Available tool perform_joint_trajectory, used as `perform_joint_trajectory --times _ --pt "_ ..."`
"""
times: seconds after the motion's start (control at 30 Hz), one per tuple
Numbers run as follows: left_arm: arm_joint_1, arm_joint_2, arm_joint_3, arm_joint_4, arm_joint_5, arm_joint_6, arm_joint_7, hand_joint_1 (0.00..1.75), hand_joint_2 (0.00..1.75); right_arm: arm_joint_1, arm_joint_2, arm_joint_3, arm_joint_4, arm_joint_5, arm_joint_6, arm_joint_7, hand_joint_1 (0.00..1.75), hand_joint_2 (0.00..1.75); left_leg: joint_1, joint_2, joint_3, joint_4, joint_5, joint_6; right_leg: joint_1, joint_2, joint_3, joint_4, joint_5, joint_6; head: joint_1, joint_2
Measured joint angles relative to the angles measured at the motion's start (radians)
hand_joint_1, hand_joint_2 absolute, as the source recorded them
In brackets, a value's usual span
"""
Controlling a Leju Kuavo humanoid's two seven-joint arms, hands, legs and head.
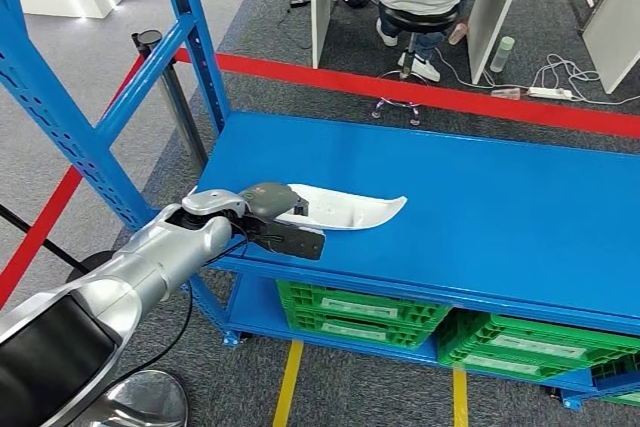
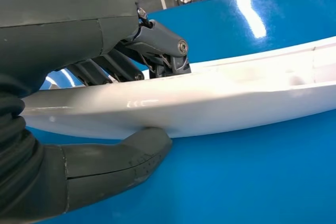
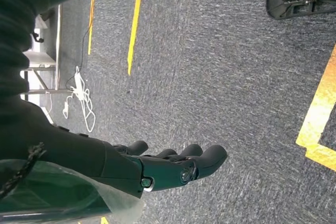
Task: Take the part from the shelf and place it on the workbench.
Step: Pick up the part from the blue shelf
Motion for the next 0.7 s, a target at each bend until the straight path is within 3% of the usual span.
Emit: perform_joint_trajectory --times 0.7 --pt "0.003 -0.006 0.000 0.000 -0.002 0.038 0.009 1.75 1.75 0.000 0.000 0.000 0.002 -0.007 -0.001 0.000 0.00 1.75 0.000 0.000 0.000 0.000 0.001 0.001 0.000 0.000 0.000 0.000 0.001 0.001 0.000 0.000"
